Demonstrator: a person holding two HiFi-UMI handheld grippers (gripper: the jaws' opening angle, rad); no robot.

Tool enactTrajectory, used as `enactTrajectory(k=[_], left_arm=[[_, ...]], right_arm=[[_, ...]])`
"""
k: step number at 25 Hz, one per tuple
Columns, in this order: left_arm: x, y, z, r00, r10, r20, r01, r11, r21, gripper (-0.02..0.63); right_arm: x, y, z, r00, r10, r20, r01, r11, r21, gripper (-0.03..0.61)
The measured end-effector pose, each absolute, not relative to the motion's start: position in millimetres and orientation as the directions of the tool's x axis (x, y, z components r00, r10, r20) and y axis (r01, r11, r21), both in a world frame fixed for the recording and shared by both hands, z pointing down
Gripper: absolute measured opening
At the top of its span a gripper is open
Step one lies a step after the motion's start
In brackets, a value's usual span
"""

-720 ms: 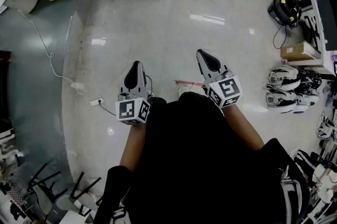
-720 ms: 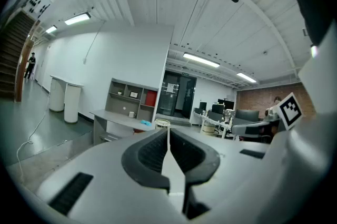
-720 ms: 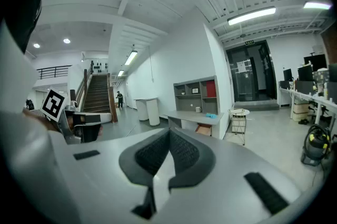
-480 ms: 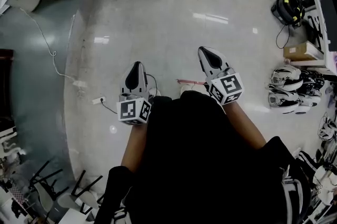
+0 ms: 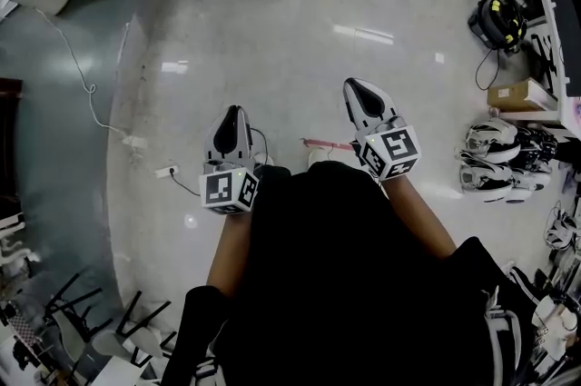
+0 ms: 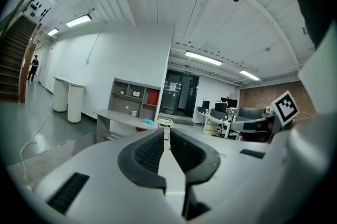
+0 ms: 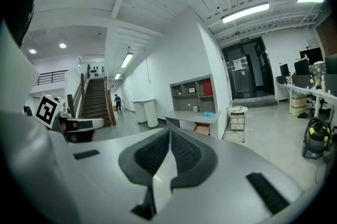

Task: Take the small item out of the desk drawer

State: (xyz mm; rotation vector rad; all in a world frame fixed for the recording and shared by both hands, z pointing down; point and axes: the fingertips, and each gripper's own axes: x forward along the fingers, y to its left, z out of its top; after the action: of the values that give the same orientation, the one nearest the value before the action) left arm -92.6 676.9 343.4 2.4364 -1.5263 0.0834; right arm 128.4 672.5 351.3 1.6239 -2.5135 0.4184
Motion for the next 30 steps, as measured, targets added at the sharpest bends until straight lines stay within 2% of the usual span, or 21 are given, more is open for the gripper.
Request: enactTrajectory(k=[2,5,7,10,11,23,30], left_arm=[[-93.2,677.2,345.2,0.440,-0.876,0.198,-0.893,-0.405,0.195,0.020],[-97.5,676.4,347.4,0.416,-0.884,0.214,-0.905,-0.380,0.192,0.030],[-100.6,674.9,350.0,0.406,-0.886,0.225,-0.910,-0.368,0.193,0.158],[-104.8,671.6,353.6,0.390,-0.888,0.243,-0.917,-0.350,0.191,0.204],[-104.9,670.8,354.6,0.386,-0.889,0.248,-0.919,-0.346,0.191,0.206],[-74.7,661.1,359.3,0.393,-0.882,0.259,-0.915,-0.349,0.200,0.213],[-77.9,622.1,363.2,0.407,-0.882,0.238,-0.907,-0.361,0.215,0.213]], right_arm=[[134.2,671.0,352.7,-0.412,-0.875,0.256,-0.910,0.379,-0.169,0.014],[145.9,668.6,359.0,-0.401,-0.873,0.277,-0.914,0.362,-0.183,0.071],[155.8,666.1,364.1,-0.382,-0.876,0.295,-0.922,0.340,-0.185,0.148],[169.7,661.7,371.7,-0.359,-0.876,0.321,-0.931,0.313,-0.188,0.252],[173.9,660.6,373.7,-0.356,-0.876,0.326,-0.932,0.309,-0.188,0.265],[210.0,660.6,397.1,-0.336,-0.873,0.352,-0.937,0.272,-0.220,0.282],[197.8,634.4,403.7,-0.351,-0.860,0.370,-0.933,0.289,-0.213,0.282]])
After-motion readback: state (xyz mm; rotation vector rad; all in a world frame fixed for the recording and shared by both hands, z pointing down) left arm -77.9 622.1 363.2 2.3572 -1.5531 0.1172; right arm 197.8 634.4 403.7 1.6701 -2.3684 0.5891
